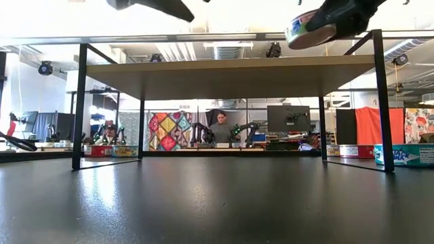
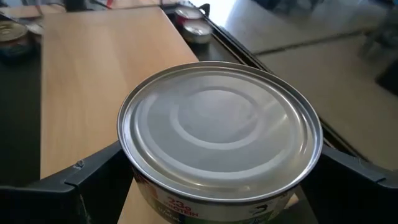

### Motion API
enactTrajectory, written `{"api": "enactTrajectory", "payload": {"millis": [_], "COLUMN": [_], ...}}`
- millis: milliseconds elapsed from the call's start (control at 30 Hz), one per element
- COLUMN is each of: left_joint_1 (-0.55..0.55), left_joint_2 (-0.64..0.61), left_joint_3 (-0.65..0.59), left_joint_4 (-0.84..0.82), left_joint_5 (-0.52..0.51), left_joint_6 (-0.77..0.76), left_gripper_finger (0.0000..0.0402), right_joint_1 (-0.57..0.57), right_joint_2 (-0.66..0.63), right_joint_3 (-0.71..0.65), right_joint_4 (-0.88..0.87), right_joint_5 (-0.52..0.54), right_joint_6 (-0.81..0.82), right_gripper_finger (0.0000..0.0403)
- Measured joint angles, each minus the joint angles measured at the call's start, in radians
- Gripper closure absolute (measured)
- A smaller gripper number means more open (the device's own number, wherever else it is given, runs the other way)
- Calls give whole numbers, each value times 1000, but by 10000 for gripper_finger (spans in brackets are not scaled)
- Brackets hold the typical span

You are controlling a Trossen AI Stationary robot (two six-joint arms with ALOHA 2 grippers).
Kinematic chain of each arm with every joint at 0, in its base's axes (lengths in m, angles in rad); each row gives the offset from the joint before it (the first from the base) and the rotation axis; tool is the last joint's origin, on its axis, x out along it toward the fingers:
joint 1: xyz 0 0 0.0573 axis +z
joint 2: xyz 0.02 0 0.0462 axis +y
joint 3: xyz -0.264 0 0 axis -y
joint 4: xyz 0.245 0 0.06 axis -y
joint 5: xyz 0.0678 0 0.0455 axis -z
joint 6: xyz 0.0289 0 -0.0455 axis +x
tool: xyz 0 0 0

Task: Stack canned seafood by type on shelf
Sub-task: Stack the green white tuna can on top of the green white tuna can on the shelf

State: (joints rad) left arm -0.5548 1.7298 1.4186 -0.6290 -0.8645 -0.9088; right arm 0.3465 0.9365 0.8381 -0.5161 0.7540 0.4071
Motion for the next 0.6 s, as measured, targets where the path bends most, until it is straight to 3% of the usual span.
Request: {"api": "enactTrajectory", "payload": {"millis": [200, 467, 600], "left_joint_1": [37, 169, 243], "left_joint_2": [0, 0, -14], "left_joint_3": [38, 59, 60], "left_joint_4": [-18, 68, 166], "left_joint_5": [-17, 100, 234], "left_joint_6": [-27, 116, 222], "left_gripper_finger": [210, 230, 241], "right_joint_1": [-69, -143, -144], "right_joint_2": [9, 61, 79], "right_joint_3": [-45, -45, -46], "right_joint_4": [83, 82, 95], "right_joint_5": [-3, -50, -97], "right_joint_6": [-65, -70, -59], "right_gripper_finger": [22, 22, 22]}}
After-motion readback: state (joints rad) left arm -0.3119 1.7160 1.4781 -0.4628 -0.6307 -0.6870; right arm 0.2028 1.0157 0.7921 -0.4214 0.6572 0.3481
